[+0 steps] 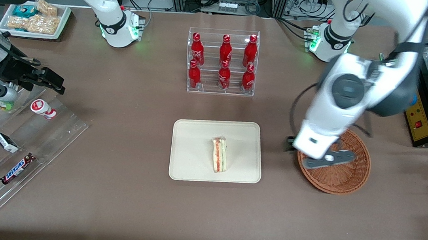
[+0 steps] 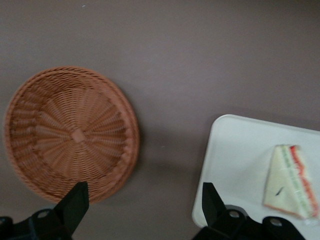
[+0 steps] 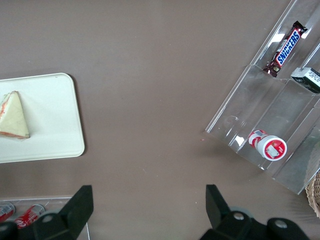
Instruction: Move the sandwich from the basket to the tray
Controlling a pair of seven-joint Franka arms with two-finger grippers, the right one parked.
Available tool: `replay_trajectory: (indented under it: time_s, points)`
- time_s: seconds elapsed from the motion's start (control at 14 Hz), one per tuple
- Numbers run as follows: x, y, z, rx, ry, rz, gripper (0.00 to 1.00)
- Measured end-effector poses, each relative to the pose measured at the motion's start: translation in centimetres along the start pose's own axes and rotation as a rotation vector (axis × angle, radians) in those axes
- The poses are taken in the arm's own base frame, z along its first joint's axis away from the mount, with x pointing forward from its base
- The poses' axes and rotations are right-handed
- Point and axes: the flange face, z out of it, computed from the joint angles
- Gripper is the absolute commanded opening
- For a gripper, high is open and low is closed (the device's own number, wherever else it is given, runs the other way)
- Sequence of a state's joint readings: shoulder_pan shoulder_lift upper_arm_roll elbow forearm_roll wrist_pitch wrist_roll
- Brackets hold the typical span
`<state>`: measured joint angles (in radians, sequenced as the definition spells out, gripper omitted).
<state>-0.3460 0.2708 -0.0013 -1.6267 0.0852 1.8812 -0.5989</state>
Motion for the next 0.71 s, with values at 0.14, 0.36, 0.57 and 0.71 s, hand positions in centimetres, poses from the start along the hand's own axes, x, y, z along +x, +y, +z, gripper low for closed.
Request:
replay_trajectory:
  time_s: [0.14,0.36,0.57,0.71]
  points:
    - [0.6,-5.3,-1.0,0.011,-0.037,0.031,1.00]
    - [0.7,-10.9,-2.8,0.022,-0.079,0.097,1.00]
    - [0.9,-16.0,-4.6,0.003,-0.117,0.165,1.00]
    - [0.5,-19.2,-6.7,-0.039,-0.119,0.212,1.00]
